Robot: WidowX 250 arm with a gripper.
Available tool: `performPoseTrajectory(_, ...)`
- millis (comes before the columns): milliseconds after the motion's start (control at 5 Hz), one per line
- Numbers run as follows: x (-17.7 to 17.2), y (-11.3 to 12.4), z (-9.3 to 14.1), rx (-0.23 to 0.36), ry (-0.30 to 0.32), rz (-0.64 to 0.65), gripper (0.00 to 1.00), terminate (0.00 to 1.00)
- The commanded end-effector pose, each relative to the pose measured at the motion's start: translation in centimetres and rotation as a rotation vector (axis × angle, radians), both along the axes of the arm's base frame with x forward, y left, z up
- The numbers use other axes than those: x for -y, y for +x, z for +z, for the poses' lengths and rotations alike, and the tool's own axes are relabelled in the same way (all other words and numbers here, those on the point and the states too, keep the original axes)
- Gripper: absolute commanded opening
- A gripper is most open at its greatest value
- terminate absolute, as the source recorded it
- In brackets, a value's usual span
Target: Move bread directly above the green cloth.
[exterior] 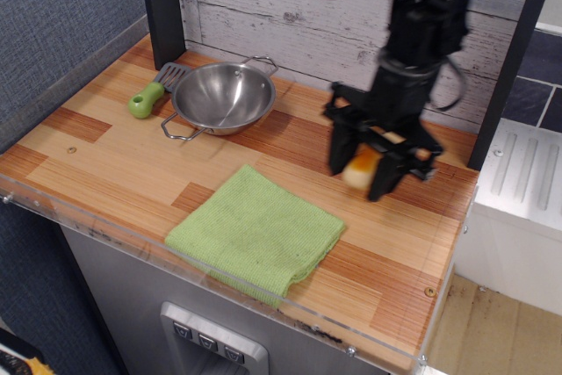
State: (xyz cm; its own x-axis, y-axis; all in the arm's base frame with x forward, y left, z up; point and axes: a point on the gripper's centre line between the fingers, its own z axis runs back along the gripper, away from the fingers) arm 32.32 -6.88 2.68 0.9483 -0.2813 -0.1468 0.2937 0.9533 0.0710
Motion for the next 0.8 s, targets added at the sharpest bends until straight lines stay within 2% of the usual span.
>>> performPoseTrajectory(0,-0.5,-1.7,0.1,-0.015,-0.008,0.014,0.0,0.0)
performPoseTrajectory(200,-0.2,-1.7,1.2,0.012,-0.049,0.005,1.0,0.0)
performPoseTrajectory(400,0.0,-1.4,4.3,0.116,-0.062,-0.023,1.0,0.0)
performPoseTrajectory(600,-1.1,-2.6,9.1,0.273,-0.052,-0.059,1.0,0.0)
